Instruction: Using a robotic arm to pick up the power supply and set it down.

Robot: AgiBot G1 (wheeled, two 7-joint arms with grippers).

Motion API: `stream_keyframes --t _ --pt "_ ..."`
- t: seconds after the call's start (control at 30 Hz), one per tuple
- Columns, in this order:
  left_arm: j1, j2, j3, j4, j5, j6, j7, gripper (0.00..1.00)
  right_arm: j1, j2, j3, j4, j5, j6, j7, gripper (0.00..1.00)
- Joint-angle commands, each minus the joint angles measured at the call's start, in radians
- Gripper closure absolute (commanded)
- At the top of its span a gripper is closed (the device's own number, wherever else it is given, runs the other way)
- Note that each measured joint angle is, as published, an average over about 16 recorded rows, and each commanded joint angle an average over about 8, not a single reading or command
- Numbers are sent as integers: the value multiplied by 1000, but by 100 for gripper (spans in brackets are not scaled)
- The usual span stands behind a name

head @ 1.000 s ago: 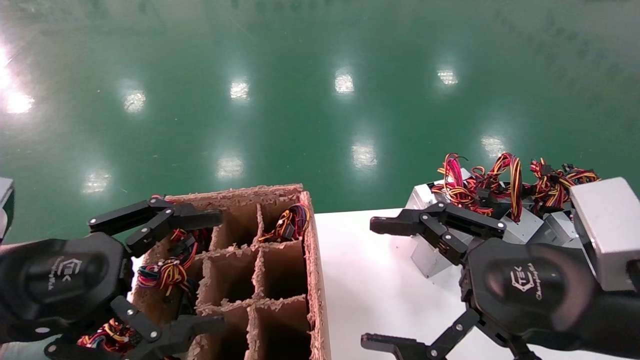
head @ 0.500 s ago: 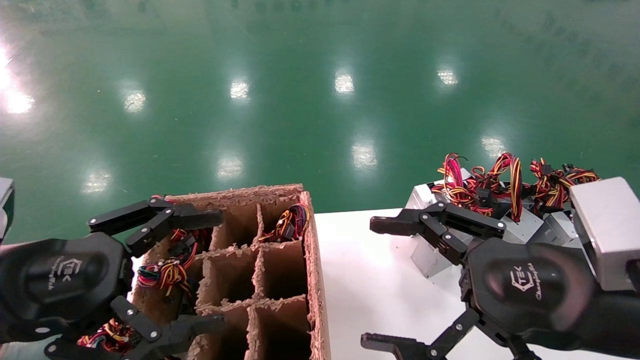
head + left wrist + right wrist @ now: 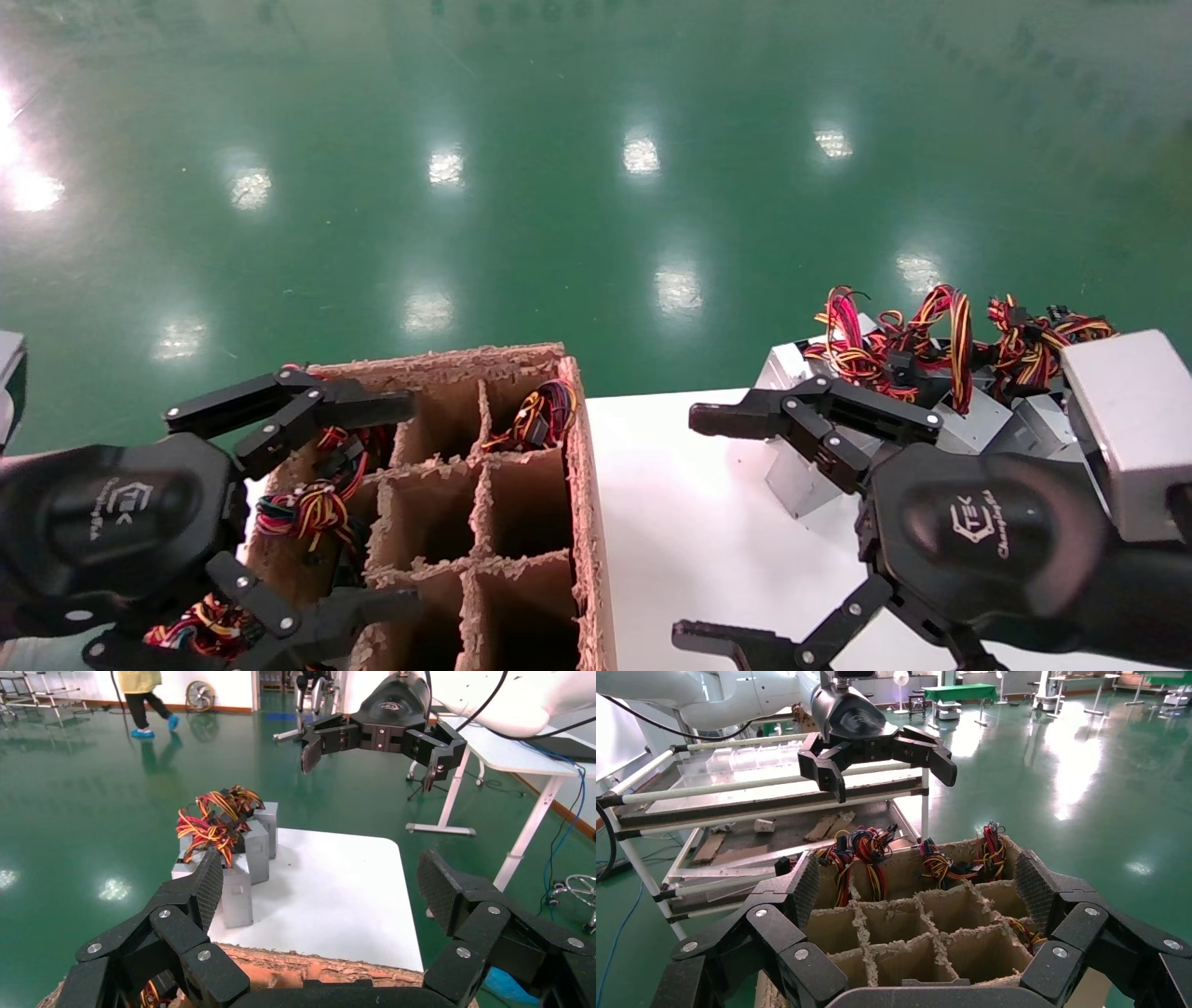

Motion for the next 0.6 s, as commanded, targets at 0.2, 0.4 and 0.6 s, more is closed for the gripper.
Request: stream_keyframes --t 0.2,0.4,0.6 --pt "0 0 0 0 0 0 0 0 0 0 0 0 0 0 0 0" --pt "0 0 0 0 0 0 0 0 0 0 0 0 0 0 0 0" --pt "0 0 0 0 0 0 0 0 0 0 0 0 0 0 0 0"
